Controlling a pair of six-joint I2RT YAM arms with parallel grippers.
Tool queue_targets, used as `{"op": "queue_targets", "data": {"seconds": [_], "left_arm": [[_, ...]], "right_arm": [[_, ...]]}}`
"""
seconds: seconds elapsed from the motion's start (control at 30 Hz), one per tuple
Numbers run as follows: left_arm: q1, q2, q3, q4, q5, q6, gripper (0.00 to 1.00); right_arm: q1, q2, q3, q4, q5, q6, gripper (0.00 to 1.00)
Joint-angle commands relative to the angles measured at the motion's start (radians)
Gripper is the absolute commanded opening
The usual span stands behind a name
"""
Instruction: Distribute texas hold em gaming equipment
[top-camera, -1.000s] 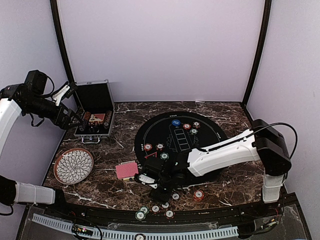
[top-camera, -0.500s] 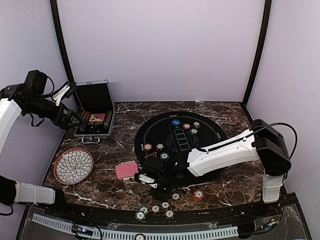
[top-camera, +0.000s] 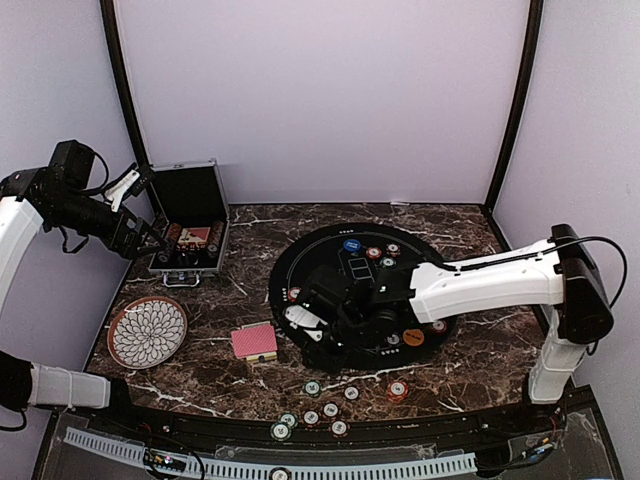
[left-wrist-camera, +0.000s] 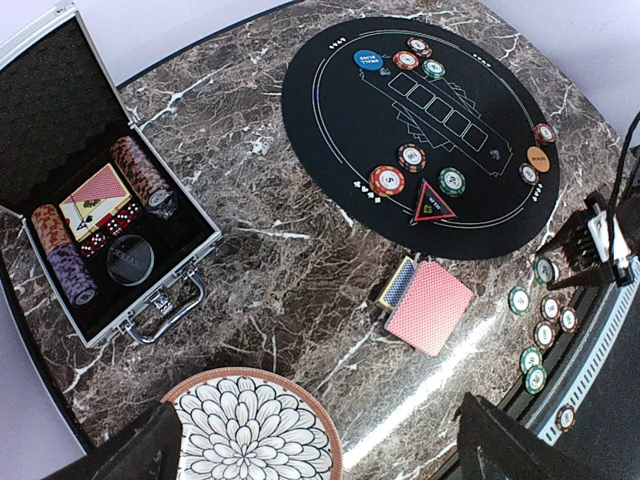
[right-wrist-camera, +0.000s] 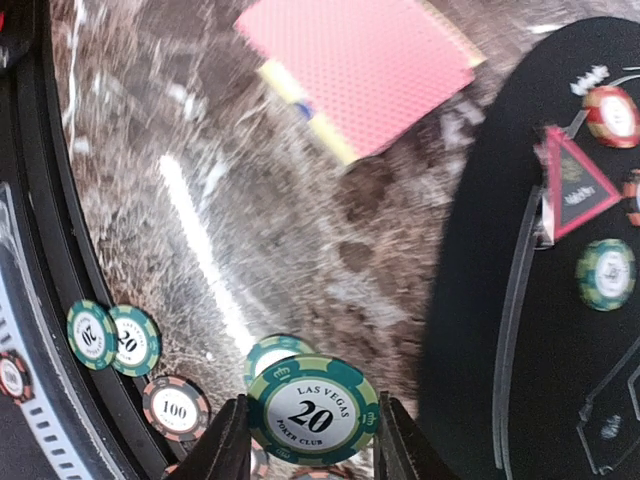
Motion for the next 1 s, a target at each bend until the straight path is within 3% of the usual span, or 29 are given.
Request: {"op": "queue_targets", "data": {"seconds": [0.0, 0.47, 0.97], "left_arm": [[0.006, -0.018, -0.002, -0.022, 0.024, 0.016, 0.99], [-0.011, 0.014, -0.058, -0.021, 0.084, 0.047, 0.99], [-0.213, 0.08, -0.179, 0.051, -0.013, 0.058, 0.99]], "right_arm": [[-0.071, -0.089, -0.058, -0.004, -0.005, 0.038, 0.31], [-0.501, -0.214, -0.337, 0.047, 0.118, 0.142, 0.3], [-0.737, -0.21, -0.395, 0.098, 0.179, 0.192, 0.27]]}}
